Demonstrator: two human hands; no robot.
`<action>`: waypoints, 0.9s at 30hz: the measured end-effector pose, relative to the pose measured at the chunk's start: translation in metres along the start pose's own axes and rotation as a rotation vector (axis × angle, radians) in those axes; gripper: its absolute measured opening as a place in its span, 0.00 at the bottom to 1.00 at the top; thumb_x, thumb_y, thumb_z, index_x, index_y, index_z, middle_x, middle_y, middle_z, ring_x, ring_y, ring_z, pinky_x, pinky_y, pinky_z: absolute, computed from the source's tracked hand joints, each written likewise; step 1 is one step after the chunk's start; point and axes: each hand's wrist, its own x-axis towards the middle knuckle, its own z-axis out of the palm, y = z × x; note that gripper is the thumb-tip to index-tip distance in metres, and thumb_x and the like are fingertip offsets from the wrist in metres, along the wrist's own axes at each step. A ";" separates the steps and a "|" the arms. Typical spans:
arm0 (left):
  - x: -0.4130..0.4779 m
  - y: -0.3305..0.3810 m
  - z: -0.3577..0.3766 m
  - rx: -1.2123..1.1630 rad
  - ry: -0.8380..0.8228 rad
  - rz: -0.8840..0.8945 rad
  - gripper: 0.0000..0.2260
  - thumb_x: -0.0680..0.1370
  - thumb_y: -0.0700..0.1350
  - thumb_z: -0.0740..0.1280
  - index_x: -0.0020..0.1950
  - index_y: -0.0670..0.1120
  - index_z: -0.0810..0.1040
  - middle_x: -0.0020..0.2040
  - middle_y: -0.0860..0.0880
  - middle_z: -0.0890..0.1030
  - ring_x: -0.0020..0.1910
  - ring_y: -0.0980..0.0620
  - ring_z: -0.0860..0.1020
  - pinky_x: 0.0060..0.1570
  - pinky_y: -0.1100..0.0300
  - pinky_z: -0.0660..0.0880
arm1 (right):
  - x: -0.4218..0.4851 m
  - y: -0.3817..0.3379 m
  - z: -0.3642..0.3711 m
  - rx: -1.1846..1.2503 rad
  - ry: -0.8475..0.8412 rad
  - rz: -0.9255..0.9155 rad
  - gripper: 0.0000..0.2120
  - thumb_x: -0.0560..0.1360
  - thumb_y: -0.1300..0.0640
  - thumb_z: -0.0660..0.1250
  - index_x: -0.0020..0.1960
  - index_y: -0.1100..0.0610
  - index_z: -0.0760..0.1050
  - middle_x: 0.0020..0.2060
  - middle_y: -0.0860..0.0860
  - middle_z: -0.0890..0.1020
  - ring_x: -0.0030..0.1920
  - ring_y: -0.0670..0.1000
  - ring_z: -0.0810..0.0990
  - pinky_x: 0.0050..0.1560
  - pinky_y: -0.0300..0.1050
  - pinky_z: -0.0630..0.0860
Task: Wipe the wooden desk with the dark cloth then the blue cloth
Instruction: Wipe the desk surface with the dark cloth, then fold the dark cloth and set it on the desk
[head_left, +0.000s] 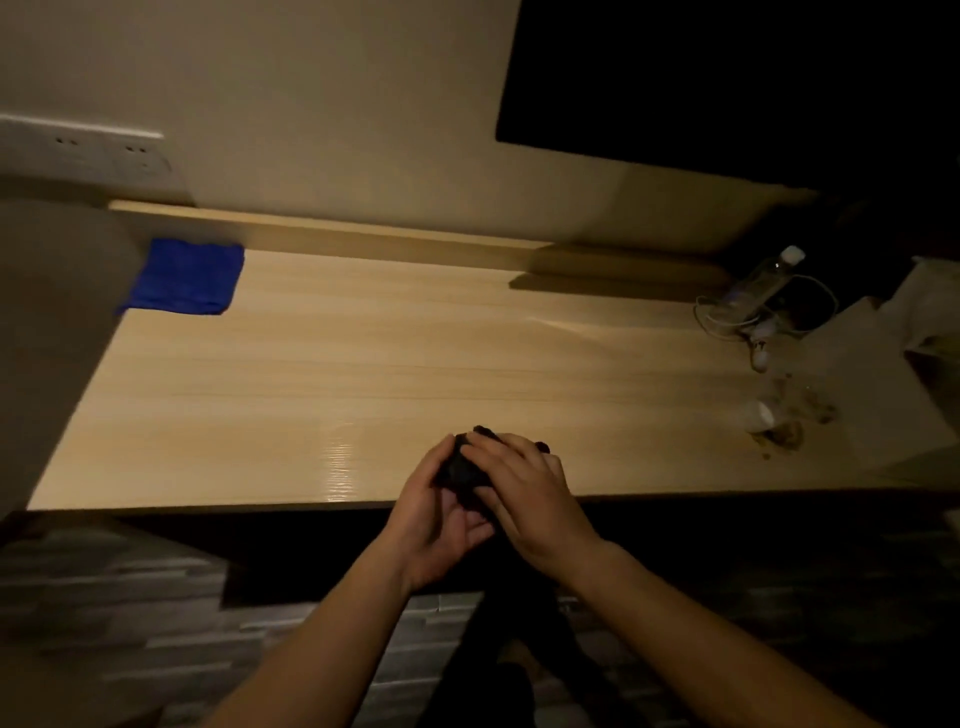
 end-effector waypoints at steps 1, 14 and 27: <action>-0.016 0.011 0.003 -0.126 -0.039 0.030 0.22 0.80 0.58 0.67 0.62 0.43 0.87 0.61 0.39 0.85 0.57 0.41 0.84 0.66 0.46 0.74 | 0.009 -0.019 -0.006 -0.027 -0.024 -0.005 0.29 0.82 0.43 0.52 0.80 0.51 0.62 0.79 0.47 0.67 0.78 0.51 0.60 0.71 0.54 0.63; -0.068 0.137 -0.021 -0.277 -0.012 0.204 0.24 0.79 0.42 0.67 0.74 0.35 0.76 0.70 0.33 0.80 0.60 0.35 0.84 0.59 0.41 0.83 | 0.128 -0.062 -0.035 0.832 -0.156 0.635 0.31 0.81 0.31 0.57 0.60 0.57 0.82 0.55 0.58 0.85 0.53 0.52 0.82 0.54 0.49 0.78; 0.006 0.276 -0.078 -0.087 0.342 0.486 0.18 0.81 0.37 0.70 0.71 0.39 0.78 0.61 0.38 0.86 0.61 0.39 0.85 0.57 0.48 0.81 | 0.314 -0.095 0.010 0.995 0.085 0.521 0.11 0.87 0.50 0.57 0.57 0.53 0.76 0.51 0.52 0.84 0.52 0.55 0.83 0.55 0.57 0.81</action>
